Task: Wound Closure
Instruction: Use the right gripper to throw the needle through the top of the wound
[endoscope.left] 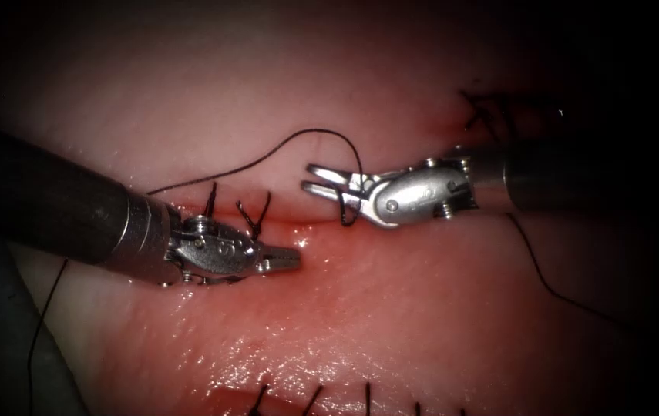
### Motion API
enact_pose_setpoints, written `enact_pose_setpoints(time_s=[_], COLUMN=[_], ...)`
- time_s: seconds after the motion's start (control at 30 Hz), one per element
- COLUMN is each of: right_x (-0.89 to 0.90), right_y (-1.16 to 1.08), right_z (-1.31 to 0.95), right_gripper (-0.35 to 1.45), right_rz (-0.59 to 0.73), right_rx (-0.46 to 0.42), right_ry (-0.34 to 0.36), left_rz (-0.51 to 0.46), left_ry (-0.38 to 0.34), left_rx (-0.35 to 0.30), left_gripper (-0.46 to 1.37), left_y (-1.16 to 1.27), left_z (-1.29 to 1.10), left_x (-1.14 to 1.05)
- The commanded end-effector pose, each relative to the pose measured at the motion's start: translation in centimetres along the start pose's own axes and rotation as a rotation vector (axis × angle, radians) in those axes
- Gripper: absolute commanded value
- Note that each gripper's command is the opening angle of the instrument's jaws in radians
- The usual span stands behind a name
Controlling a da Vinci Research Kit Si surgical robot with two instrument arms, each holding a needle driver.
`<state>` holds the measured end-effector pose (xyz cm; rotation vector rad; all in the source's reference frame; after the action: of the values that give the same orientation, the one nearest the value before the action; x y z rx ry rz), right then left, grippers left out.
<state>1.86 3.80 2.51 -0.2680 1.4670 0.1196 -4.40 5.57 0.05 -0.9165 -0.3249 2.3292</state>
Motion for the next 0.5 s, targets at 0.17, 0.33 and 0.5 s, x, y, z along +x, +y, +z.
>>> enact_pose_setpoints(time_s=[0.17,0.33,0.5], right_x=[0.12,0.19,0.20], right_y=[0.21,0.33,0.41], right_z=[0.03,0.05,0.06], right_gripper=[-0.35,-0.35,-0.35], right_rz=[0.019,0.026,0.032], right_rx=[-0.002,0.014,0.047], right_ry=[0.003,0.017,0.012], left_rz=[0.003,0.003,0.004], left_ry=[0.001,-0.002,-0.001], left_rx=[-0.007,-0.008,-0.009], left_gripper=[-0.35,-0.35,-0.35], left_y=[0.01,0.01,0.01], left_z=[0.02,0.02,0.02], left_x=[-0.02,-0.02,-0.02])
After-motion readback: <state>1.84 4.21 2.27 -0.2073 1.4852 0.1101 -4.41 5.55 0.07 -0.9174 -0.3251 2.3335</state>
